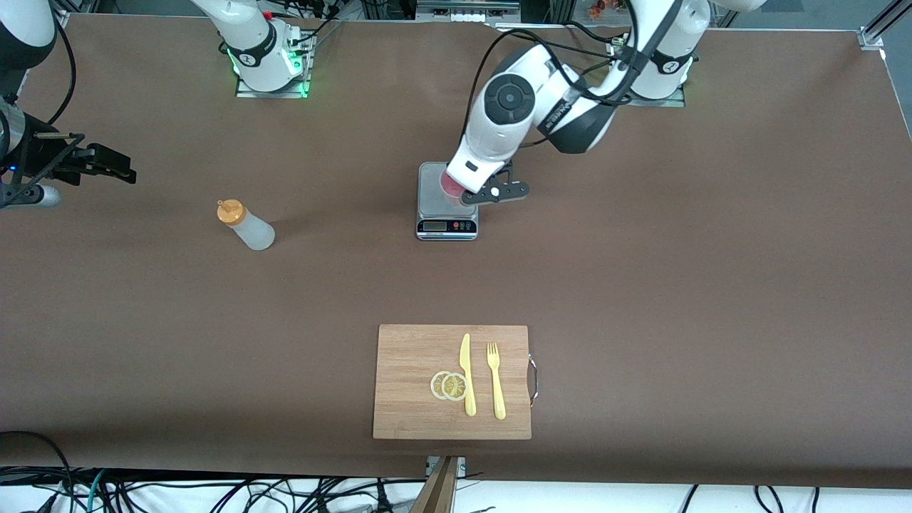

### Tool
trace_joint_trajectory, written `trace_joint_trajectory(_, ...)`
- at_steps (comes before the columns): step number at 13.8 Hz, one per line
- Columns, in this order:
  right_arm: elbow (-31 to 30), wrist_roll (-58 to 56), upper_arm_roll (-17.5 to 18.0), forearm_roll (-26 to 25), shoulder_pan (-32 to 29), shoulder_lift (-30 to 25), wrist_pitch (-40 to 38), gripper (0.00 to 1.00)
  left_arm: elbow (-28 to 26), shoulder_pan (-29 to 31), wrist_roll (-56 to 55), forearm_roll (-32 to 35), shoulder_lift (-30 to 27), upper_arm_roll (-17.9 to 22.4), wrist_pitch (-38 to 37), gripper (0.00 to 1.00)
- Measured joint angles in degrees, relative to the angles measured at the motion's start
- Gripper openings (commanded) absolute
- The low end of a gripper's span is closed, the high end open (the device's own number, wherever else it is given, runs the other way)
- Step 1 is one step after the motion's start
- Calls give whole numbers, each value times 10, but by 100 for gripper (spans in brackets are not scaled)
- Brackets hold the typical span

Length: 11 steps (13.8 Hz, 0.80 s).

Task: Add sauce to pink cup with both arms
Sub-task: 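Carry the pink cup with the left gripper onto the scale, then open the left gripper and raise it off the cup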

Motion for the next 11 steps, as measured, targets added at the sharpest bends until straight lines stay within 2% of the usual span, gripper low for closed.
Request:
trace_joint_trajectory(4, 0, 0, -1, 0, 0, 0, 0, 99, -31, -34, -47, 17, 1, 0, 43, 0)
trace_joint_trajectory(10, 0, 0, -2, 0, 0, 0, 0, 99, -70, -51, -77, 43, 8, 0, 101, 1)
trace_joint_trajectory(11, 0, 0, -2, 0, 0, 0, 0, 99, -71, -53, -83, 51, 11, 0, 105, 17)
